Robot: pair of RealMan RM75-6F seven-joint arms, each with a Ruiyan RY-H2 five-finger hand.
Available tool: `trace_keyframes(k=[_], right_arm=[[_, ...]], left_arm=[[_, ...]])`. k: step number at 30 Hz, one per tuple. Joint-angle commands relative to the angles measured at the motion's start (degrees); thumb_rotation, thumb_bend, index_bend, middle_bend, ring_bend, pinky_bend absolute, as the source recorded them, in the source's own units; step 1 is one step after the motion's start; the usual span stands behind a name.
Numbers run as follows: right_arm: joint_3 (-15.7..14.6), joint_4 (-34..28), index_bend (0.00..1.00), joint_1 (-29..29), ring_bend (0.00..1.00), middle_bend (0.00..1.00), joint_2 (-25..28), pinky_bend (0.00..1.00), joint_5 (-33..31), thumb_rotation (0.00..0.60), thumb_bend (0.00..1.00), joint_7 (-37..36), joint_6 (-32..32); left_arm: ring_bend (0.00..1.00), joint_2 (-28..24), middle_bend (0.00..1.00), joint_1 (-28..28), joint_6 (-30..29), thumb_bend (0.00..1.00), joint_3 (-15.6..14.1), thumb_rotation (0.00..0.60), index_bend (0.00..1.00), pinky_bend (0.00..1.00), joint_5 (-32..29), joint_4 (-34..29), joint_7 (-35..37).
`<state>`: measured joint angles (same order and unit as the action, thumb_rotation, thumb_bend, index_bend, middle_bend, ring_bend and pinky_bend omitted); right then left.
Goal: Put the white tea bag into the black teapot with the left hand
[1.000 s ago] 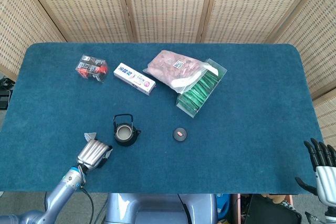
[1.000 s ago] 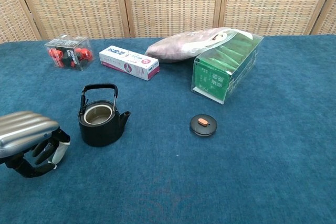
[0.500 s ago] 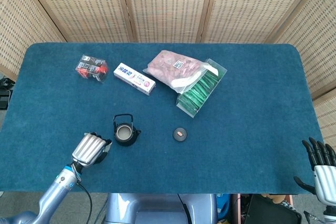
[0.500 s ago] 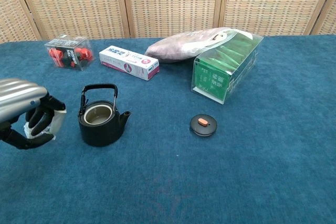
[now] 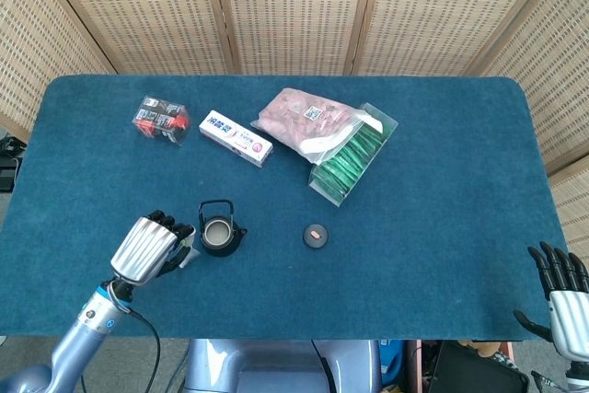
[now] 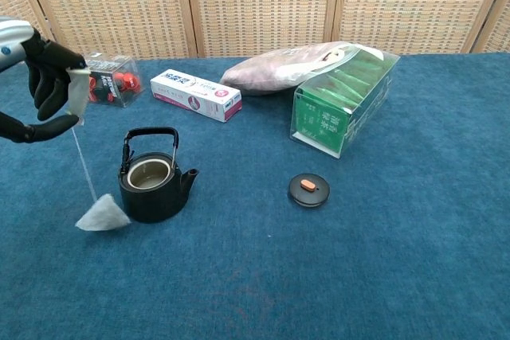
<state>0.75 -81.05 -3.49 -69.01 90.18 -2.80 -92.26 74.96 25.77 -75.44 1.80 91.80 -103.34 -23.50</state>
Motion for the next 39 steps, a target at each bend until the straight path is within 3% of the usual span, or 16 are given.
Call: trace_keyframes(k=[1, 22, 39], right_arm=[[-0.01, -0.11, 0.09, -0.09, 0.0, 0.12, 0.04, 0.08, -0.08, 0.6, 0.07, 0.06, -0.04], [-0.22, 0.08, 0.09, -0.47, 0.0, 0.12, -0.11, 0.08, -0.61, 0.6, 0.07, -0.05, 0.37], [-0.12, 0.16, 0.09, -0.53, 0.0, 0.12, -0.09, 0.08, -1.06, 0.6, 0.07, 0.01, 0.75]], left_arm=[[0.6, -0.18, 0.72, 0.36, -0.42, 0.57, 0.82, 0.6, 0.66, 0.51, 0.64, -0.48, 0.61], [0.6, 1.68, 0.72, 4.7, 1.96, 0.57, 7.49, 0.6, 0.67, 0.51, -2.0, -1.14, 0.04], [0.6, 2.25, 0.72, 5.88, 3.56, 0.58, 7.93, 0.6, 0.66, 0.51, -4.18, -0.17, -0.66]])
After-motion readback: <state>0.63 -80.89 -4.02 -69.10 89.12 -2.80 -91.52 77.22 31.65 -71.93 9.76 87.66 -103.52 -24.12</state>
